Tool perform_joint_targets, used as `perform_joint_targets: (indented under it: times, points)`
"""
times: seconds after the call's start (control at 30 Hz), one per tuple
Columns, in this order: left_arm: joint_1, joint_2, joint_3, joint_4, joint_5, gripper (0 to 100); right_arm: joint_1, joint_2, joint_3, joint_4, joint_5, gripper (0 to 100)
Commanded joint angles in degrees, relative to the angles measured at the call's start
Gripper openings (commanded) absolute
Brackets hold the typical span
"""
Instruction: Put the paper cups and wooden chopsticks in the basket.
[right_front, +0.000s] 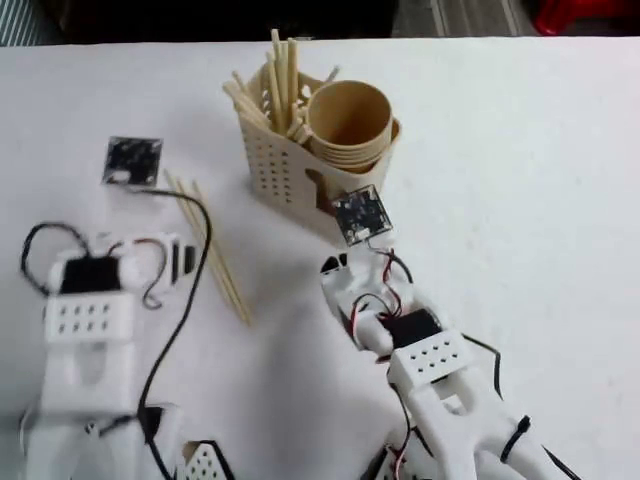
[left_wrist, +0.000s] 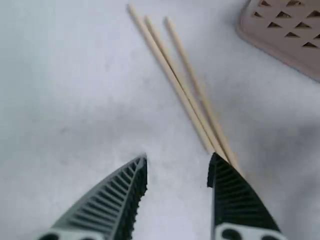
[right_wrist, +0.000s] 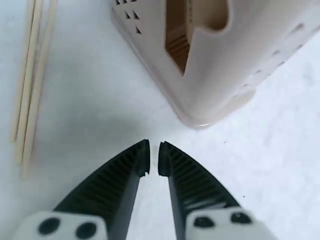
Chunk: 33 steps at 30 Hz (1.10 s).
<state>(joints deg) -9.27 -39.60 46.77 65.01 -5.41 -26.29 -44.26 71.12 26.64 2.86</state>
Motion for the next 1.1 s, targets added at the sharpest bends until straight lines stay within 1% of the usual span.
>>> perform_joint_targets:
  times: [0.0, 0.07, 0.27, 0.37, 0.47, 0.63, 0.7, 0.9, 1.07]
  points:
    - [2.0, 15.0, -7.7, -3.1, 6.9, 27, 0.5, -1.1, -0.2, -1.0, 0.3, 4.9]
    - [2.0, 22.2, -11.4, -3.2, 8.5, 28, 0.5, -1.1, -0.2, -1.0, 0.3, 4.9]
    - [1.9, 42.2, -23.2, -3.2, 9.9, 28, 0.5, -1.1, -0.2, -1.0, 0.3, 4.9]
    - [1.9, 51.0, -29.5, -2.9, 12.6, 24, 0.5, -1.1, -0.2, -1.0, 0.3, 4.9]
    - [1.6, 58.4, -34.8, -2.5, 12.7, 18, 0.5, -1.4, -0.2, -0.7, 0.3, 4.9]
    - [1.6, 66.5, -44.5, 4.8, 12.7, 5, 0.6, -1.5, -0.2, -0.7, 0.3, 4.9]
    - [1.6, 69.2, -47.6, 7.2, 12.7, 2, 0.6, -1.5, -0.2, -0.7, 0.3, 4.9]
    - [1.8, 76.1, -57.1, 15.4, 12.2, 2, 0.6, -1.5, -0.2, -0.7, 0.3, 4.9]
    - [1.8, 77.5, -60.7, 20.6, 12.0, 2, 0.6, -1.5, -0.2, -0.7, 0.3, 4.9]
